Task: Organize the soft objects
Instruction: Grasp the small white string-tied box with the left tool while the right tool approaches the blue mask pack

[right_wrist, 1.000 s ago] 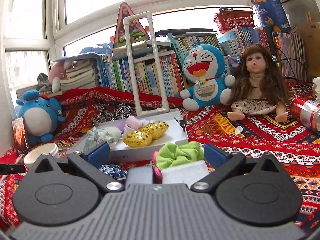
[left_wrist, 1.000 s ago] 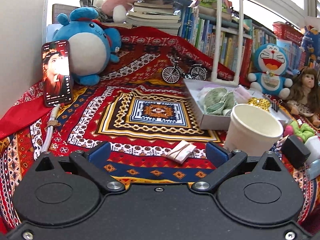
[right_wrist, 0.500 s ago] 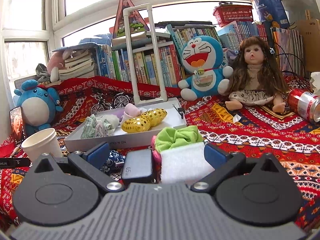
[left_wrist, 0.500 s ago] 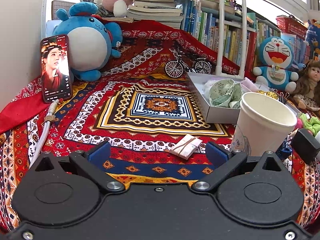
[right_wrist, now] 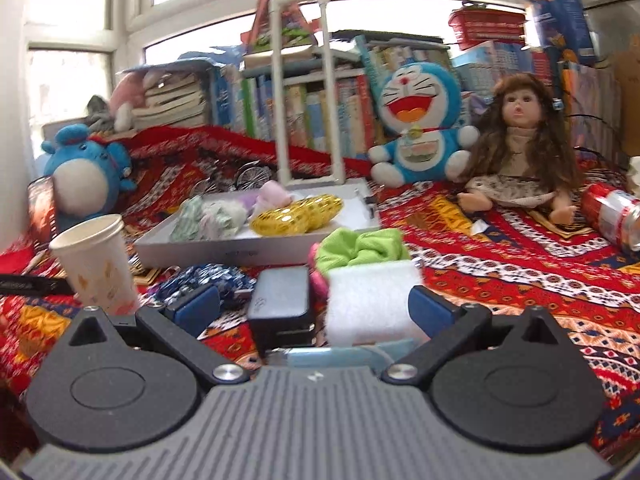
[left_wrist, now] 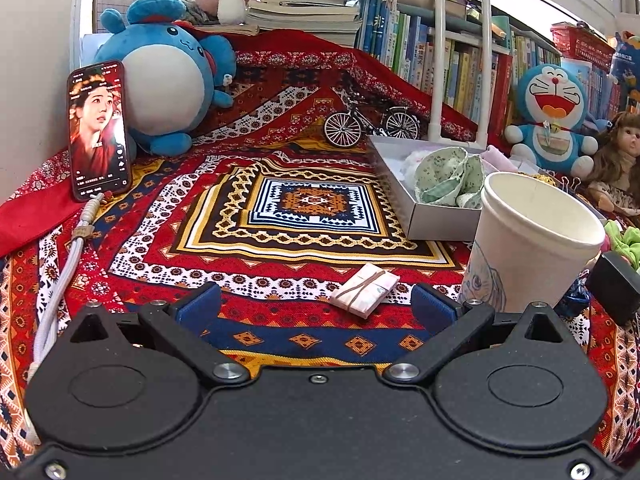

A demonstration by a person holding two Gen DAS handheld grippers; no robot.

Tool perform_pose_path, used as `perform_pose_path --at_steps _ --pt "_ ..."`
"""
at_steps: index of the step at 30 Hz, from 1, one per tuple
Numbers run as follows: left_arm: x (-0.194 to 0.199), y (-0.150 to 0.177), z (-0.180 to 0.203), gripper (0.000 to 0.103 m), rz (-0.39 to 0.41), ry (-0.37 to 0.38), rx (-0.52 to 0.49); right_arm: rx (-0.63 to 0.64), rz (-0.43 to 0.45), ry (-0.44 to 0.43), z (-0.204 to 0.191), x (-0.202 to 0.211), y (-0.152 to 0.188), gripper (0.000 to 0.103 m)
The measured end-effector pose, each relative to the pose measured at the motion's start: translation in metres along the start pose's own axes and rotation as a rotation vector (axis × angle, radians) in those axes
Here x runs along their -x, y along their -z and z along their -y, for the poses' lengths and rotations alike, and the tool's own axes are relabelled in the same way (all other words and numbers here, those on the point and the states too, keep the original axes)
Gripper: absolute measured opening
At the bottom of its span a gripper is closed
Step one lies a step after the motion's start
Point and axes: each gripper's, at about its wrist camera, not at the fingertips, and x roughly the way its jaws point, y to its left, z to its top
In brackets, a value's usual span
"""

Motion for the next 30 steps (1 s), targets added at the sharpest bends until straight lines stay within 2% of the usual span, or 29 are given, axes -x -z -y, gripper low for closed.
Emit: perform_pose_path --at_steps 13,22,30 --pt "-0.014 -0.001 0.01 0.099 -0.016 0.014 -0.008 0.065 -0.024 -0.073 -0.015 0.006 0.007 0.103" --pt "-0.02 -0.006 0.013 0.094 -0.025 0.035 0.006 0.067 -0.068 -0.044 -0.017 0.001 0.014 0.095" --pt "-0.021 -0.005 0.012 0.089 -0.031 0.031 0.002 0.077 -0.005 0.01 -0.018 0.013 0.016 0.091"
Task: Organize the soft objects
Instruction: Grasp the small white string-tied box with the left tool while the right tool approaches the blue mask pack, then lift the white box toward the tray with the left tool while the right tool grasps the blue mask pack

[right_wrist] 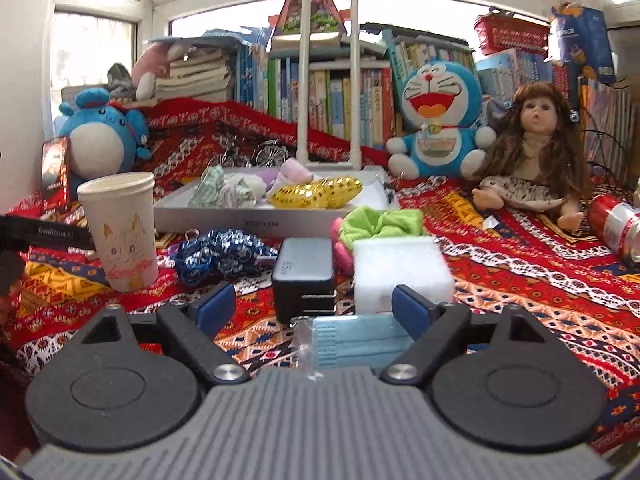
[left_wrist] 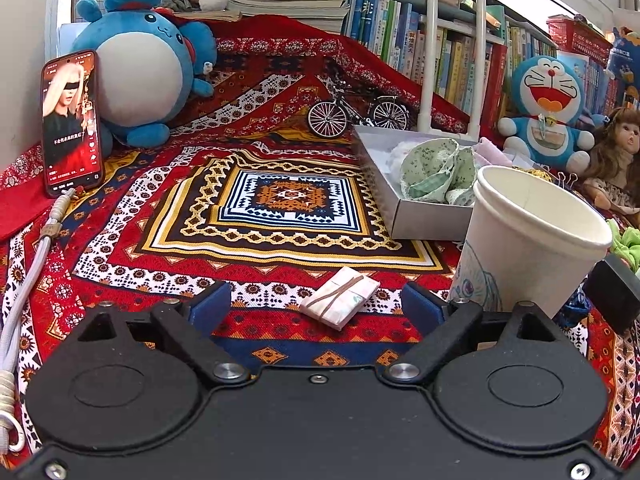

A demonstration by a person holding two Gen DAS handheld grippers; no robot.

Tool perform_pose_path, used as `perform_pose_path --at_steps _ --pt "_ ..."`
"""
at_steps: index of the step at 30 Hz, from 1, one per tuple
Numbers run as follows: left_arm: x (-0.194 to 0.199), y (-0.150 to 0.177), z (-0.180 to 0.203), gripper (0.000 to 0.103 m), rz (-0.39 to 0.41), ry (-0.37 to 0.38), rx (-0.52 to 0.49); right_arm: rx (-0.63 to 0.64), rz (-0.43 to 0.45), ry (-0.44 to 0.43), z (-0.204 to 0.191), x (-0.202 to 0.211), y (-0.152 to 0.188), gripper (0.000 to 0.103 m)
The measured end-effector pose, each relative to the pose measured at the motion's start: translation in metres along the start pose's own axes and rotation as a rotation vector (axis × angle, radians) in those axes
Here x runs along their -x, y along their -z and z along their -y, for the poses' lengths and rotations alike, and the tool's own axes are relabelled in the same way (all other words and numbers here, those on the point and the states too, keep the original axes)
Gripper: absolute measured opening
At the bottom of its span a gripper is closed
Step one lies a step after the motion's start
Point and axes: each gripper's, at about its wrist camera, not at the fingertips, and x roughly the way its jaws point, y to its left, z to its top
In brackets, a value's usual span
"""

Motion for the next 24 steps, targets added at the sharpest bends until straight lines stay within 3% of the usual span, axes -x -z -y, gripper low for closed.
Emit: perform_pose_path --at_steps 7,11,20,24 --pt "-0.001 0.001 -0.003 0.071 -0.018 0.008 0.012 -0.02 0.007 0.044 0.009 0.003 0.004 0.099" --pt "-0.001 0.001 -0.002 0.055 -0.018 0.01 -0.002 -0.017 -0.015 0.065 0.01 -0.001 0.006 0.099" --pt "-0.001 0.0 0.004 0.034 -0.023 0.0 -0.038 -0.002 -0.071 0.08 0.01 -0.009 0.01 0.098" --pt "0.003 0.0 0.005 0.032 -0.034 -0.003 -0.031 0.006 -0.07 0.087 0.01 -0.009 0.01 0.095"
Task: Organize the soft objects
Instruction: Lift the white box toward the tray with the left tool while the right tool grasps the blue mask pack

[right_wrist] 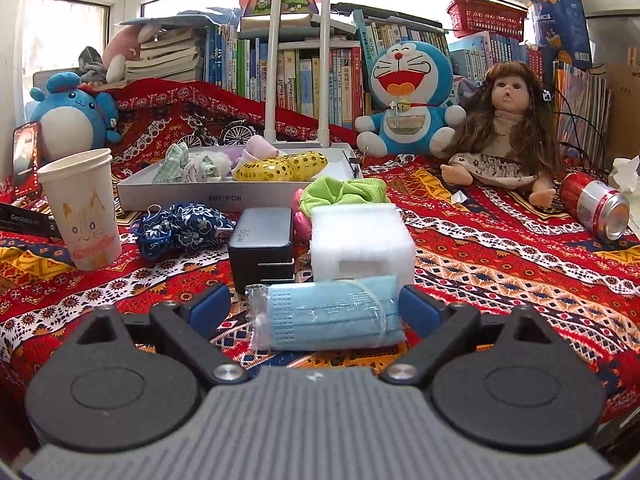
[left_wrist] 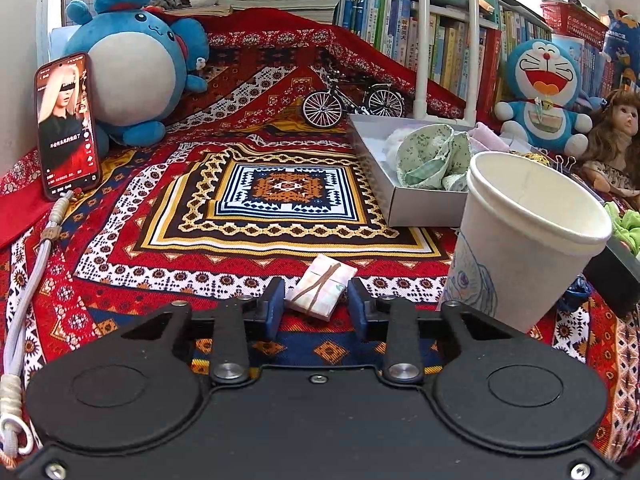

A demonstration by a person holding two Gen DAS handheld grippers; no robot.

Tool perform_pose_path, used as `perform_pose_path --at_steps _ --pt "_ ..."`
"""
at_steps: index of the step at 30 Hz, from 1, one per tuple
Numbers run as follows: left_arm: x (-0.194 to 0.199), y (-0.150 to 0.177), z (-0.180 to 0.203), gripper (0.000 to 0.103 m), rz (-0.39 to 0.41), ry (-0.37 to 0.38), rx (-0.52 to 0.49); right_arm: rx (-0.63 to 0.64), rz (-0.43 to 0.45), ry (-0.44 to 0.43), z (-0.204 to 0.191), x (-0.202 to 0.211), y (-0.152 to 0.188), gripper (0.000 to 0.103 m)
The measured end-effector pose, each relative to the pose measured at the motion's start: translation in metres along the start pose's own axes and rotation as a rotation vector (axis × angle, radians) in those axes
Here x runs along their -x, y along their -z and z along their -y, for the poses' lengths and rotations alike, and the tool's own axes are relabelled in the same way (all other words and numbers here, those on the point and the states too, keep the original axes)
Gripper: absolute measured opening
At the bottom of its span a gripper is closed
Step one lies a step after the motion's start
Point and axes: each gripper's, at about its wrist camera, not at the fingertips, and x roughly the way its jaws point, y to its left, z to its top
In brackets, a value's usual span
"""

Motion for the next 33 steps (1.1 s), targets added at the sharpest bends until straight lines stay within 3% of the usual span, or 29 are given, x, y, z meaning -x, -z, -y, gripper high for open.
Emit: perform_pose_path --at_steps 9,19,22,26,31,33 --pt "0.012 0.004 -0.002 0.041 -0.015 0.01 0.02 -0.02 0.002 0.0 0.003 0.0 -0.001 0.091" --pt "-0.005 -0.002 0.0 0.041 -0.015 -0.03 0.012 0.031 -0.001 -0.003 0.001 0.001 0.0 0.09" --pt "-0.006 -0.002 0.0 0.037 -0.015 -0.033 0.001 0.07 -0.007 -0.004 0.0 0.002 0.002 0.09" --pt "-0.005 -0.003 -0.001 0.025 -0.013 -0.037 0.009 0.05 0.0 0.001 0.003 0.003 0.001 0.091" --pt "-0.002 -0.003 -0.001 0.024 -0.01 -0.039 0.006 0.059 0.026 0.017 0.004 0.002 0.001 0.102" --pt "0.0 -0.003 0.001 0.024 -0.008 -0.04 0.001 0.073 0.02 0.016 0.003 0.001 0.001 0.102"
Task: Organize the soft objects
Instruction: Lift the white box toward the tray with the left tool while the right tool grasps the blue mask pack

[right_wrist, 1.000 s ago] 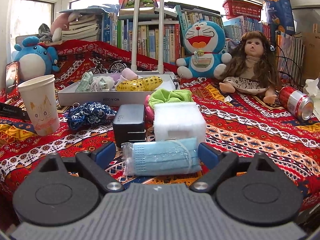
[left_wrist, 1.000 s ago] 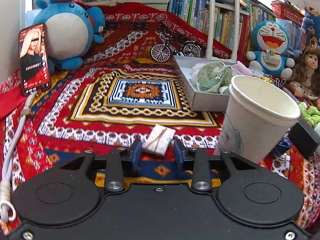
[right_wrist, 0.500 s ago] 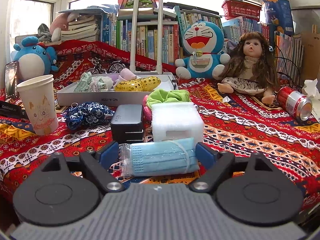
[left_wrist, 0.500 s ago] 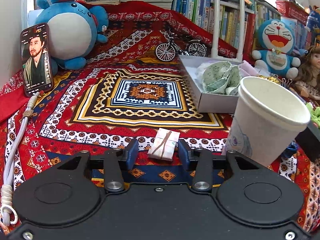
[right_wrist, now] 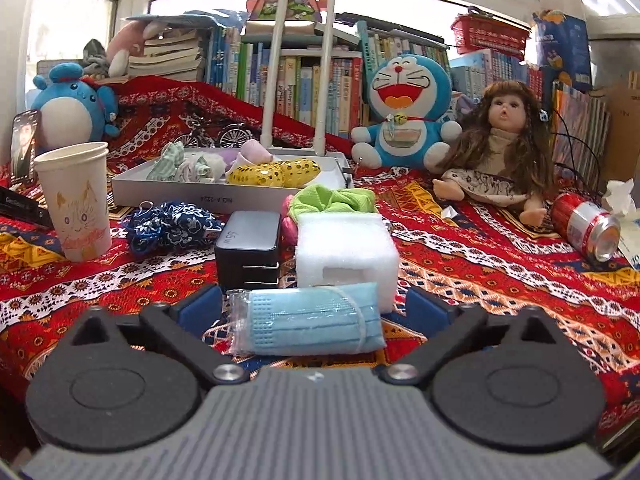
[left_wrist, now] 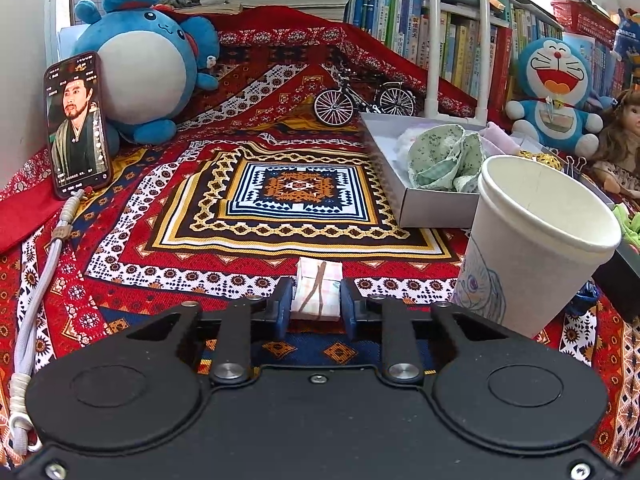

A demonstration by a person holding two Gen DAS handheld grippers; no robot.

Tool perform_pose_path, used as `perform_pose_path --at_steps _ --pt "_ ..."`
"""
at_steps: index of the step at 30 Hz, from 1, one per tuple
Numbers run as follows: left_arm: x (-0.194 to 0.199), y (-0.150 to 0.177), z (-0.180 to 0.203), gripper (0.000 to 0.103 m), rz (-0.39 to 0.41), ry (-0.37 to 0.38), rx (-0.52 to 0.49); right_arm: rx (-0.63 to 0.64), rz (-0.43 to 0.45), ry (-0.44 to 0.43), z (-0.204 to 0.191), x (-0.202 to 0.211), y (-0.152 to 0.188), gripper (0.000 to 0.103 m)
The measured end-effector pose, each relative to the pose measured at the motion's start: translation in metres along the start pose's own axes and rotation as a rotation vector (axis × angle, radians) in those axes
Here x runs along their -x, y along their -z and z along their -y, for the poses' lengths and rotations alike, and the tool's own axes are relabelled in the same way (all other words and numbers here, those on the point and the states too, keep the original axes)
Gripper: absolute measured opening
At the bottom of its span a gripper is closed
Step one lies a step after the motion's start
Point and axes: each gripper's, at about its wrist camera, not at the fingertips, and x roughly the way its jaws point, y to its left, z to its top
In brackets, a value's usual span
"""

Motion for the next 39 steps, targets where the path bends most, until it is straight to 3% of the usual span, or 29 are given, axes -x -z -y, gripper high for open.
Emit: perform_pose_path --at_steps 5,10,12,17,25,34,39 --pt "0.003 -0.001 0.002 0.024 0.008 0.0 -0.002 0.011 -0.045 -0.008 -0.002 -0.007 -0.001 0.101" --pt "0.005 -0.002 0.002 0.024 0.014 0.0 -0.003 0.011 -0.082 -0.021 -0.005 -0.008 0.001 0.085" --pt "0.006 -0.003 0.002 0.024 0.015 -0.001 -0.002 0.008 -0.077 -0.02 -0.006 -0.005 0.001 0.083" --pt "0.01 -0.007 0.0 0.024 0.024 -0.005 -0.001 -0.022 -0.055 -0.062 -0.006 0.009 -0.007 0.082" --pt "0.021 -0.028 -0.006 0.024 0.054 -0.004 0.007 -0.035 0.029 -0.09 0.001 0.032 -0.048 0.082" --pt "0.034 -0.06 -0.003 0.024 0.091 0.04 -0.003 -0.058 0.058 -0.139 0.01 0.017 -0.087 0.082" --pt "0.036 -0.078 0.004 0.024 0.08 0.113 0.009 -0.071 0.046 -0.19 0.012 0.002 -0.104 0.083"
